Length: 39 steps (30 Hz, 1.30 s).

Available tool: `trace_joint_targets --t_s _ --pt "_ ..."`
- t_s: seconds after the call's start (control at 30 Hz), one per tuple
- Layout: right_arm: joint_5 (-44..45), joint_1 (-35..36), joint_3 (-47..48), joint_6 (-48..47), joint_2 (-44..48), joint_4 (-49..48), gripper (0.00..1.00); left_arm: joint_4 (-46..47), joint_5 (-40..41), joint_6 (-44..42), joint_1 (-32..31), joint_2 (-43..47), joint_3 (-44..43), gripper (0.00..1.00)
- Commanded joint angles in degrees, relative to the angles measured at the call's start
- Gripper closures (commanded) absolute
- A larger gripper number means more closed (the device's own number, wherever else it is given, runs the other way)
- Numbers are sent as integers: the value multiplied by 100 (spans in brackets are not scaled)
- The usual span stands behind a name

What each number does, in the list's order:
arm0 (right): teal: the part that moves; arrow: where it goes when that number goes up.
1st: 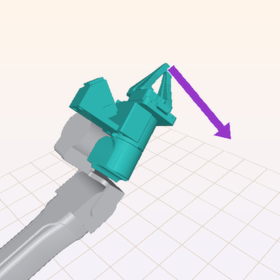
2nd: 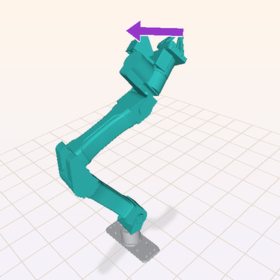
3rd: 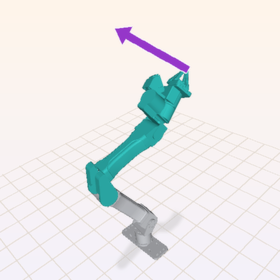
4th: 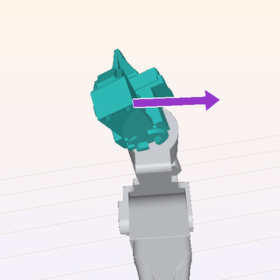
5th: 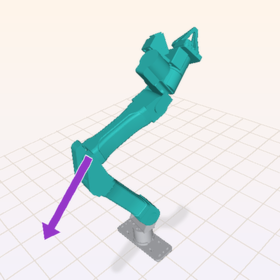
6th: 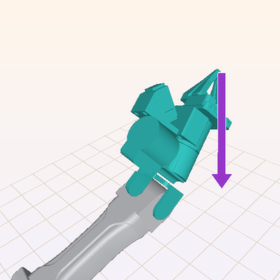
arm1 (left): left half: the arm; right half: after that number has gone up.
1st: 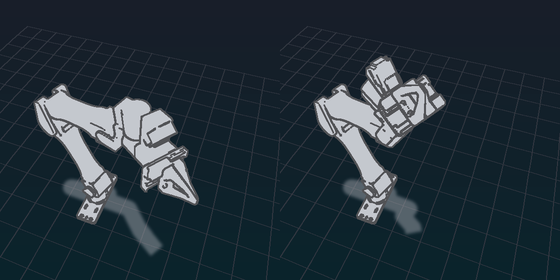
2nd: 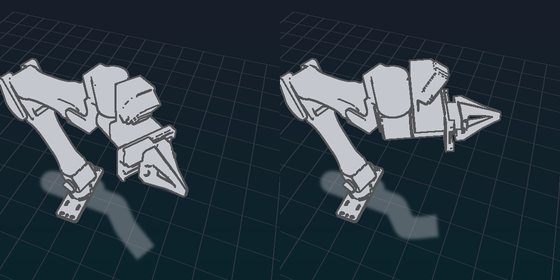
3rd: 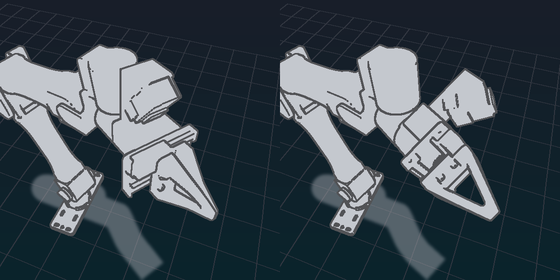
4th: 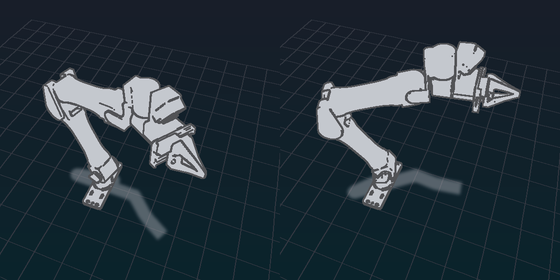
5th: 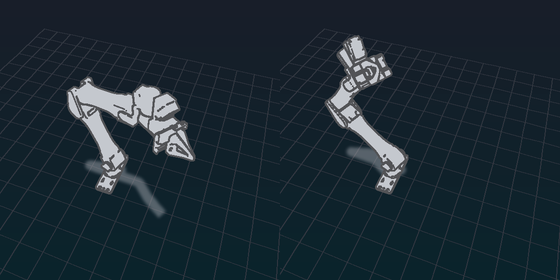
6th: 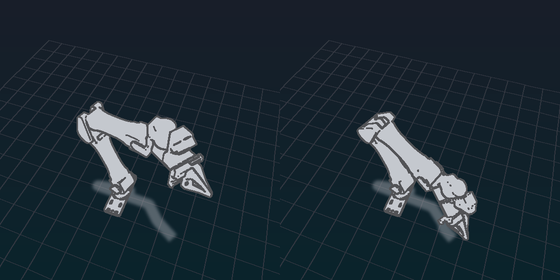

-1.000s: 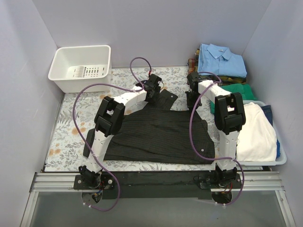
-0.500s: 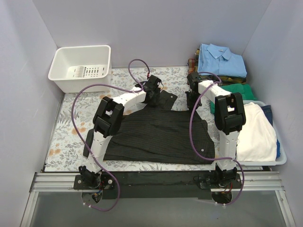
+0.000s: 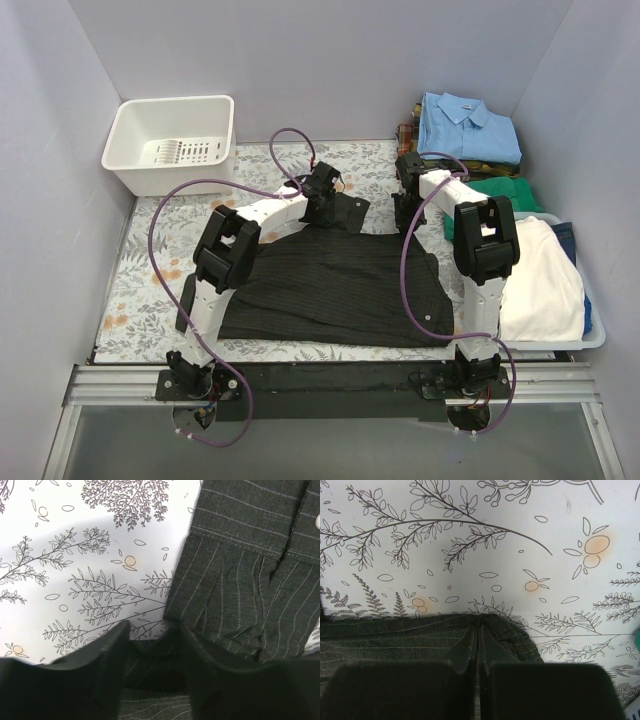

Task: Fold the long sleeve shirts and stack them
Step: Fold the shirt

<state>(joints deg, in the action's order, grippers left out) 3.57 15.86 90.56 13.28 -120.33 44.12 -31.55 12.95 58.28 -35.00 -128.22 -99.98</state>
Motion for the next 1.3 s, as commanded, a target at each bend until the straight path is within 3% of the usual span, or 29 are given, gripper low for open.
trace_joint_targets --t_s 0.0,0.03,0.07,0.1,0.27,0.73,0.93,1.1,1.27 --pt "-155 23 -127 43 -69 71 99 -325 -170 -27 -33 -141 -162 66" --pt "-155 23 -135 43 -78 71 99 -317 -170 -19 -33 -159 -118 73" --pt "-155 14 -127 52 -78 62 99 -308 -170 -1 -33 -142 13 92" --pt "-164 14 -144 52 -87 71 99 -282 -144 -1 -33 -124 40 100" --pt "-181 14 -153 52 -113 62 99 -273 128 -18 -33 25 -47 100" --pt "-164 14 -30 122 326 62 99 -448 1078 -414 160 684 -2235 100" --pt "-155 -21 295 184 773 62 99 -457 1499 -511 231 1246 -1956 100" --pt "-15 -135 418 280 1161 62 99 -63 2052 -414 389 1879 -1147 100" --pt "12 -232 471 342 1548 62 99 315 2256 -607 608 2423 -1111 100"
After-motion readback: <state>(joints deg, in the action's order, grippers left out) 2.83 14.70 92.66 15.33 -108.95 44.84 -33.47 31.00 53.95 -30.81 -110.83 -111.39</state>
